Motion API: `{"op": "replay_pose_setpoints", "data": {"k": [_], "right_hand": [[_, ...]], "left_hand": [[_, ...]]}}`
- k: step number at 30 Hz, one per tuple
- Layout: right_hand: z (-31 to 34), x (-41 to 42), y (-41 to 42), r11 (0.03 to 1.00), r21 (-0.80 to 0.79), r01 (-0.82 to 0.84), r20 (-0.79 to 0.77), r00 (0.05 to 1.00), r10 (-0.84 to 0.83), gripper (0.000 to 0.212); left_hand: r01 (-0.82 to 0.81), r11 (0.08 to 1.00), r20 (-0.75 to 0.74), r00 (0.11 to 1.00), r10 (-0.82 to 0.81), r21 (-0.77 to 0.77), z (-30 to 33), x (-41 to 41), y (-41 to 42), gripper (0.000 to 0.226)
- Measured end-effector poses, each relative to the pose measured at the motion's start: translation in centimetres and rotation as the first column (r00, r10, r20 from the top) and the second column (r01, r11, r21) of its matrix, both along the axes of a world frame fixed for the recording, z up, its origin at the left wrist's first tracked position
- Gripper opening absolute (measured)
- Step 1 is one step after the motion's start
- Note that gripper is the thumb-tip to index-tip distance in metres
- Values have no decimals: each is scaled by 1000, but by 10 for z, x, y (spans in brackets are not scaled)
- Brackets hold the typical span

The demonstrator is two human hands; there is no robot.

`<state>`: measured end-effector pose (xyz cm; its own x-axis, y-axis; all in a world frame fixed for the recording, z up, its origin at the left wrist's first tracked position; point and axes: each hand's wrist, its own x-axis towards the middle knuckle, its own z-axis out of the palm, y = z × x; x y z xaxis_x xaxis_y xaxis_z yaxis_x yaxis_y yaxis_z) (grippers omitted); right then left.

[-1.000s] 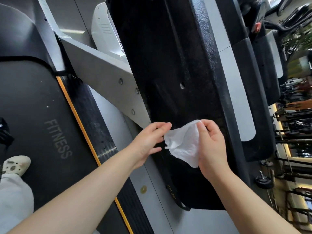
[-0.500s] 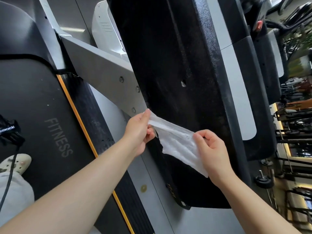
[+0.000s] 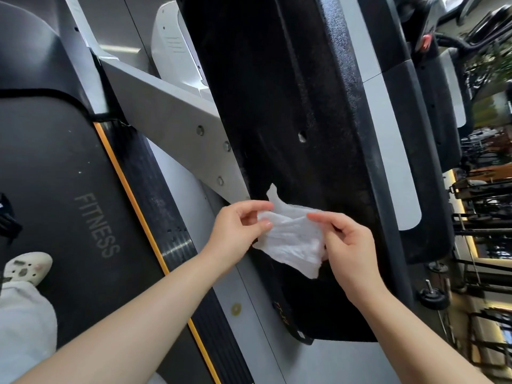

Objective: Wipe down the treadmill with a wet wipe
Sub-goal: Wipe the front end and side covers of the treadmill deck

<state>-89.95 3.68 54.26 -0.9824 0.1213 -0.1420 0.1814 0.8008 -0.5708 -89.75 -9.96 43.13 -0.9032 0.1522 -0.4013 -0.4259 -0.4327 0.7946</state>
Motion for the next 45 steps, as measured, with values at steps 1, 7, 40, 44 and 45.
{"op": "replay_pose_setpoints", "data": {"k": [1, 7, 40, 44, 45], "right_hand": [[0, -1, 0, 999, 24, -24, 9, 1000, 24, 35], [-7, -4, 4, 807, 496, -320, 24, 934, 355, 29], [43, -91, 48, -27, 884, -466, 307, 537, 786, 57], [38, -96, 52, 92, 827, -554, 249, 508, 825, 54], [38, -97, 53, 98, 819, -566, 245, 499, 831, 53]], "left_hand": [[31, 990, -77, 996, -42, -141, -1, 0, -3, 32], [-28, 848, -475, 838, -269, -529, -2, -4, -23, 15], [-444, 885, -103, 896, 433, -142, 9, -100, 65, 55], [-443, 878, -297, 876, 380, -181, 25, -74, 89, 58], [-434, 868, -405, 858, 317, -241, 30, -65, 97, 63]]}}
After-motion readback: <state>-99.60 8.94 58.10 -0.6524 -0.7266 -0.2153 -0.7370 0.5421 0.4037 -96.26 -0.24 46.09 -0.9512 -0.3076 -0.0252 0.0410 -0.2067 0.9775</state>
